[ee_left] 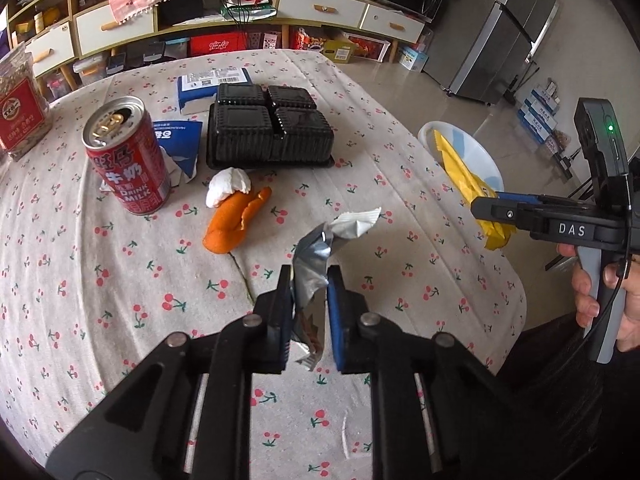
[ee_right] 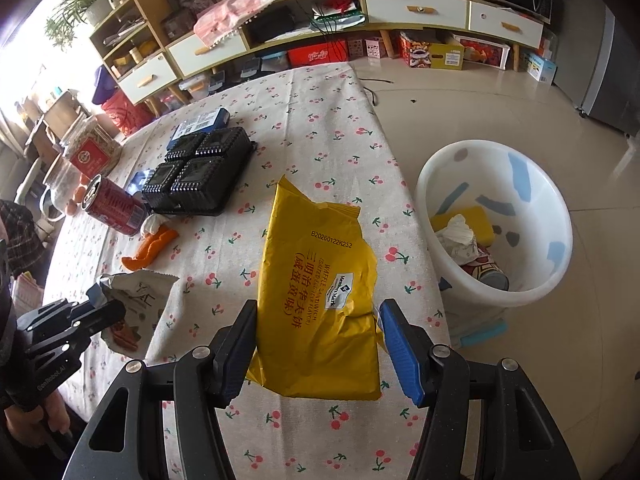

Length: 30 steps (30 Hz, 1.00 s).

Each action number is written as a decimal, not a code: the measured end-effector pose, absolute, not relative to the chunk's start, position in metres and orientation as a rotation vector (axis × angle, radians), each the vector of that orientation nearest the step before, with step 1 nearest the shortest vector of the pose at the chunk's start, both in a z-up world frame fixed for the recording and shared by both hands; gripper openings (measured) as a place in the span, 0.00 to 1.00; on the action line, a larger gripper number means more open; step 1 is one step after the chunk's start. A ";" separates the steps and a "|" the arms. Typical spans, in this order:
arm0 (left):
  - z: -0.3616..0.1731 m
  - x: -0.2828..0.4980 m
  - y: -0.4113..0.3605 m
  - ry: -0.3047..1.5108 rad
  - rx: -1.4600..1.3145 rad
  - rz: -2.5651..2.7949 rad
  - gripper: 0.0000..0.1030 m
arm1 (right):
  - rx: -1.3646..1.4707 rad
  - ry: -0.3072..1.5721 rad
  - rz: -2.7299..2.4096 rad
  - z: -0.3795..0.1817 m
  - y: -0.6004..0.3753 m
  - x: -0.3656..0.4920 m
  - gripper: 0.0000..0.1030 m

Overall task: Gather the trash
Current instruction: 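Grasp the white snack wrapper with the left gripper while the right holds the yellow bag, then carry the wrapper and yellow bag over the white bucket and open both grippers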

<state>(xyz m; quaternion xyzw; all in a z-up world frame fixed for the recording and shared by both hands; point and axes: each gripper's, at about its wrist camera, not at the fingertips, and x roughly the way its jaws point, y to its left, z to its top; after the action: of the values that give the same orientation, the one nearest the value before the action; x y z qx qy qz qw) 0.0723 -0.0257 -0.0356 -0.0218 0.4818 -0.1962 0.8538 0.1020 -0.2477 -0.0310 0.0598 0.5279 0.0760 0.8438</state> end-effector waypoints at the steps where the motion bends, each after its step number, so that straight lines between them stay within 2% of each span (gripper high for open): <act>1: -0.034 0.074 -0.027 1.012 -0.046 -0.414 0.02 | 0.127 1.113 0.158 -0.030 -0.249 0.102 0.60; 18: -0.006 0.117 -0.090 0.972 -0.055 -0.471 0.01 | 0.203 1.072 -0.009 -0.010 -0.330 0.135 0.60; 30: -0.009 0.159 -0.166 0.988 -0.039 -0.555 0.01 | 0.280 1.101 -0.162 -0.032 -0.394 0.164 0.60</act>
<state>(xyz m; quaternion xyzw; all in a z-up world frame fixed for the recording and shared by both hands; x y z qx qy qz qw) 0.1590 -0.1658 -0.0091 -0.0185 0.4680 -0.2628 0.8436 0.1642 -0.3940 -0.0322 0.1323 0.5207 -0.0765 0.8399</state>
